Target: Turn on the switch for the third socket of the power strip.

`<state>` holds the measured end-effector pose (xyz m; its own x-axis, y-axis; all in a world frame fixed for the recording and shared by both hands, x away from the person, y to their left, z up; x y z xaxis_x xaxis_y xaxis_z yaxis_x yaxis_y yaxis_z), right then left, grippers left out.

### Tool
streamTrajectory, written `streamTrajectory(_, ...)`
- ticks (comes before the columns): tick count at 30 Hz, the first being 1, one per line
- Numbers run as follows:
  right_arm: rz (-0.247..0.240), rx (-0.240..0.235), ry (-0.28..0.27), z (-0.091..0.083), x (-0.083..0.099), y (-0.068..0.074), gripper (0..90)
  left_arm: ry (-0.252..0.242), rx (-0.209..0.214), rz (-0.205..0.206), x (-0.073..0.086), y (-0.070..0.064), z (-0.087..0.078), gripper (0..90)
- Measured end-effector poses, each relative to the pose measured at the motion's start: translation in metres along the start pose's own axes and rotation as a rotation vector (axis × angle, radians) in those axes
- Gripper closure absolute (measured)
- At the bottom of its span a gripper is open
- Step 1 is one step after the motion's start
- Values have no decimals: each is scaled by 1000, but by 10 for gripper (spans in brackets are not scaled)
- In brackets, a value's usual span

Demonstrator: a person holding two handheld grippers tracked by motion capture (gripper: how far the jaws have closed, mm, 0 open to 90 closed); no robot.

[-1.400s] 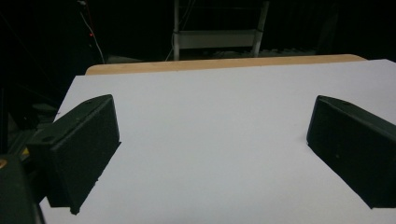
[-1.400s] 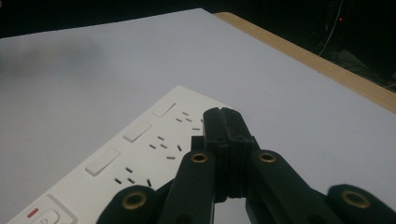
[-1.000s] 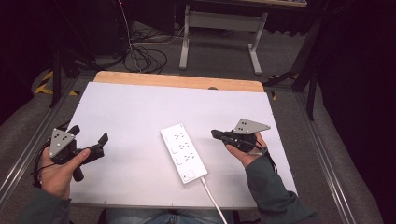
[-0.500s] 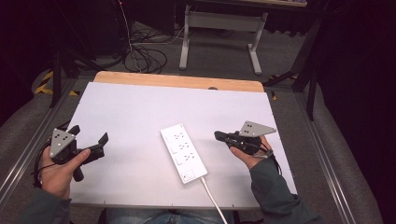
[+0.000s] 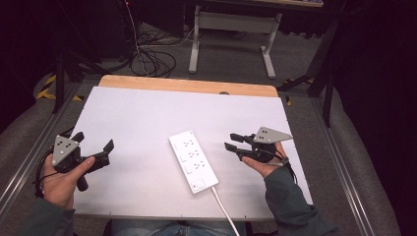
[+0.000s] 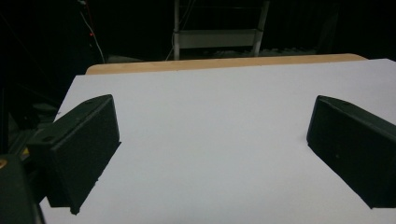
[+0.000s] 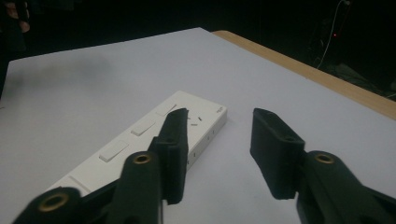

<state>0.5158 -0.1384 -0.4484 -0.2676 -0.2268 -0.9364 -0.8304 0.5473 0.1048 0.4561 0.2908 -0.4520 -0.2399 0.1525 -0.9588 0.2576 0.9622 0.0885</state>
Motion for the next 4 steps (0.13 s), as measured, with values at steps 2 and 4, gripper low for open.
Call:
streamTrajectory(2, 16, 0, -9, 0, 0, -1, 289, 1, 1, -1, 0, 0, 0, 31)
streamTrajectory(4, 26, -5, -9, -2, 1, -2, 160, 3, -1, 0, 0, 0, 1, 31)
Point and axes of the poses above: each handheld gripper's, and its own axes: z roughly forward along the jaws, x roughly out of its underside, y roughly to its left, the point moved 7 cm from there along z, roughly forward along the jaws, and after that the axes turned 8 degrees about z, right-handed, at the moved point
